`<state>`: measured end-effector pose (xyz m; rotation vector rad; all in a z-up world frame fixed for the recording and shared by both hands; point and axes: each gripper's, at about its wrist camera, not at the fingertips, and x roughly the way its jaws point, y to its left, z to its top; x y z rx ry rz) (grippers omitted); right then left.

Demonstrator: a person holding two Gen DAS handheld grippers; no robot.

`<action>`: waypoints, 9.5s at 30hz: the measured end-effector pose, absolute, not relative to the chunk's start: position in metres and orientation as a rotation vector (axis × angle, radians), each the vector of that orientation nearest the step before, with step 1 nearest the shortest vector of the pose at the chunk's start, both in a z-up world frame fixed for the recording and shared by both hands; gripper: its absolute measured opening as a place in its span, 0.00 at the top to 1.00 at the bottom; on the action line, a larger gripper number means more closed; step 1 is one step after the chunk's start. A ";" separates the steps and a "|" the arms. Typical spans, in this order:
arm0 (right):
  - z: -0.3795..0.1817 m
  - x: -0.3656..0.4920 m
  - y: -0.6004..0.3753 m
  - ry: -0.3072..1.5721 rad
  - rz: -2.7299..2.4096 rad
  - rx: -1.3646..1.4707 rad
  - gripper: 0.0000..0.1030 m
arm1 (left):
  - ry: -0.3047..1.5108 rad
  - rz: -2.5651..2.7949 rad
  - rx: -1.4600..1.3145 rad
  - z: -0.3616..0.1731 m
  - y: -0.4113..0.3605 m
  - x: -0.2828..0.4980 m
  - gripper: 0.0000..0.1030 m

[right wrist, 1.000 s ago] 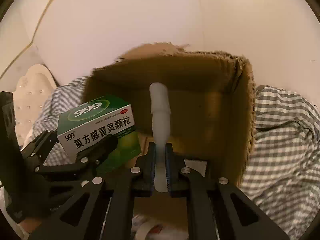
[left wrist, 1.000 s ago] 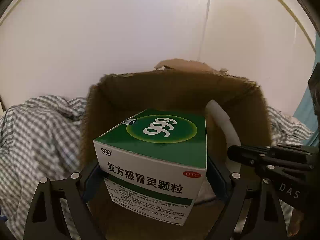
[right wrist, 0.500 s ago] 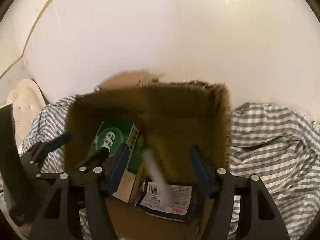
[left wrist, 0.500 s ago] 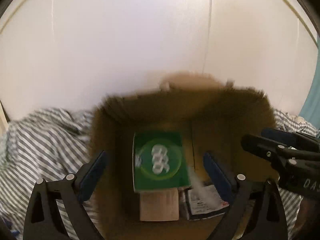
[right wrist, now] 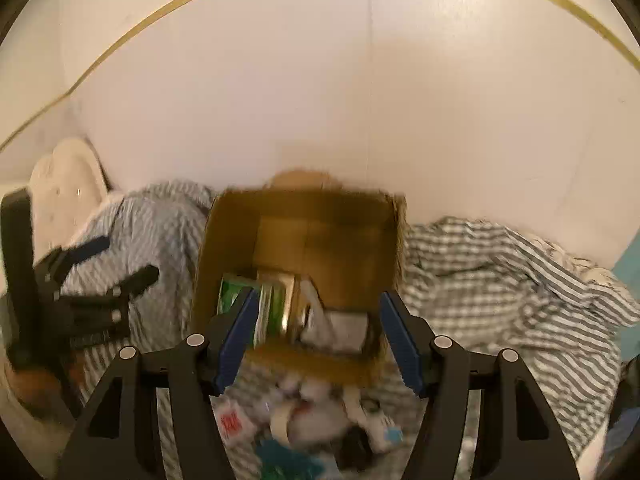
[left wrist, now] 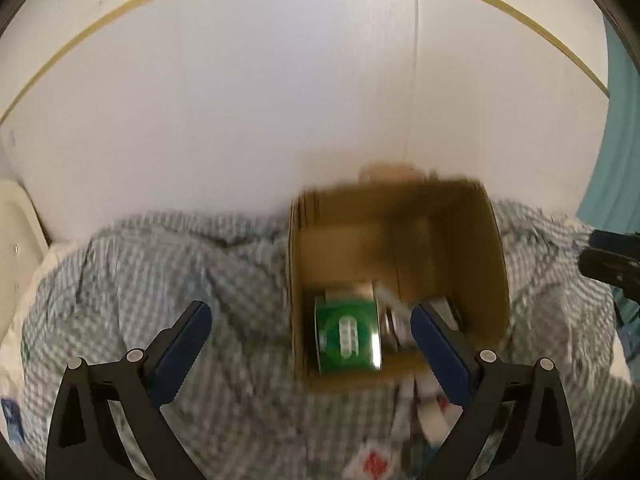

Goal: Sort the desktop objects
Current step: 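Grasp the red-and-white sachet with the left tool, then hold the sachet in the left tool while the right tool grasps a silver packet, then carry the sachet and silver packet into the cardboard box, open both tools, then move the left tool to the white tape roll while the right tool approaches the clear floss tub, then grasp the white tape roll with the left tool while the right tool grasps the clear floss tub, then carry the tape roll and floss tub into the cardboard box, open both tools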

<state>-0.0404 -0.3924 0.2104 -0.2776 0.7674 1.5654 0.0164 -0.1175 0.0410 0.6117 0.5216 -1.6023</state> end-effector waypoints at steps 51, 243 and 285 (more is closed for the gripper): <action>-0.016 -0.171 -0.392 1.057 1.840 -1.008 0.39 | 0.846 -1.667 1.067 -0.143 -0.081 -0.036 0.71; -0.025 -0.145 -0.429 0.367 2.628 -1.752 0.38 | 0.895 -1.666 0.819 -0.099 -0.096 -0.039 0.70; 0.167 -0.099 -0.397 0.204 3.157 -1.137 0.39 | 0.673 -1.674 0.542 0.026 -0.107 -0.025 0.70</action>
